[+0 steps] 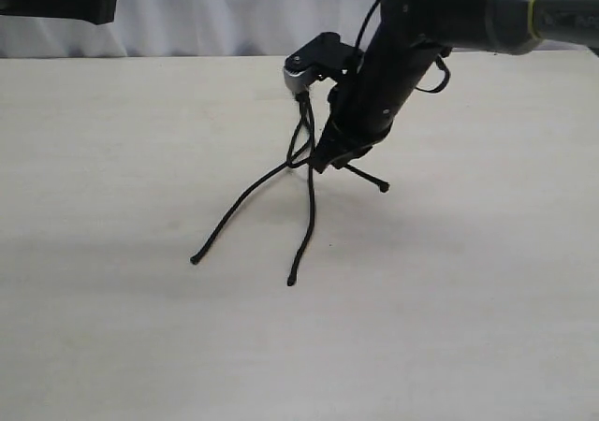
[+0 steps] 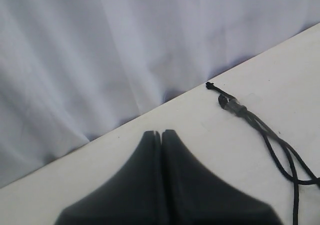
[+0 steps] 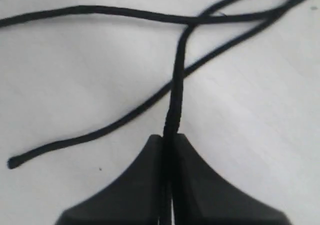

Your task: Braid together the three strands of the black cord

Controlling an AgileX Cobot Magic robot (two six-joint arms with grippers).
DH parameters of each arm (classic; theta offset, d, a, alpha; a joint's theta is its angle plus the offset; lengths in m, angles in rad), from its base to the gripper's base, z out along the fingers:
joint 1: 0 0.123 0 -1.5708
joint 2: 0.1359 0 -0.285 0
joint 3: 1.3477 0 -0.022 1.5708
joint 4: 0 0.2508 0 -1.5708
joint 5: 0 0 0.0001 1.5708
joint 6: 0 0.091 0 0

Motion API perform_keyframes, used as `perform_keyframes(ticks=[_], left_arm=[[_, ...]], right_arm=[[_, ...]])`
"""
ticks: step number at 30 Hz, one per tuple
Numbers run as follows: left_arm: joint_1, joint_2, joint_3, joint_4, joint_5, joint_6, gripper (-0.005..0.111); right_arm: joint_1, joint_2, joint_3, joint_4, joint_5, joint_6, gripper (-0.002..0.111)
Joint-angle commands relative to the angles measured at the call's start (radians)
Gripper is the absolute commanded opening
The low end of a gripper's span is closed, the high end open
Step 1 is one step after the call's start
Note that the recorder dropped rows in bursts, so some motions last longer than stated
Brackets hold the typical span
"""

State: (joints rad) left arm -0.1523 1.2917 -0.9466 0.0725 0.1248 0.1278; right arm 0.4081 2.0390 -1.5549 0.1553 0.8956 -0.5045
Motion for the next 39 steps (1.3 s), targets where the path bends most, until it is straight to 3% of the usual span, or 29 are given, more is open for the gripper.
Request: perform_keyframes(ticks=[1,9,21,25,29,32,36,39], left_arm=[[0.001,-0.004,0.006,-0.005,-0.016,-0.001,0.000],[0.001,-0.004,0.006,-0.005,-0.016,-0.001,0.000],[0.001,-0.004,0.006,-0.005,-0.016,-0.001,0.000],[0.001,-0.004,0.006,-0.005,-0.016,-0.001,0.000],[0.001,-0.004,0.006,-0.005,-0.016,-0.001,0.000],[0.001,-0.004,0.006,-0.005,-0.016,-0.001,0.000],[0.001,-0.004,0.006,-0.005,-0.013,-0.001,0.000],[0.001,-0.004,0.006,-0.005,-0.013,-0.001,0.000]], right_arm=[[-0.066,0.010,0.002,-0.009,-0.005,0.004,0.004],[-0.165,0.050,0.016,-0.002,-0.026,0.023,0.004],[-0.174,0.134,0.060,-0.006,-0.083,0.075,0.006],[-0.170,0.136,0.060,-0.085,-0.108,0.174,0.026],[-0.161,0.136,0.060,-0.121,-0.108,0.184,0.056],[-0.161,0.112,0.054,-0.119,-0.105,0.182,0.065],[-0.161,0.023,0.054,-0.119,-0.112,0.182,0.060],[-0.161,-0.063,0.057,-0.119,-0.141,0.188,0.041]])
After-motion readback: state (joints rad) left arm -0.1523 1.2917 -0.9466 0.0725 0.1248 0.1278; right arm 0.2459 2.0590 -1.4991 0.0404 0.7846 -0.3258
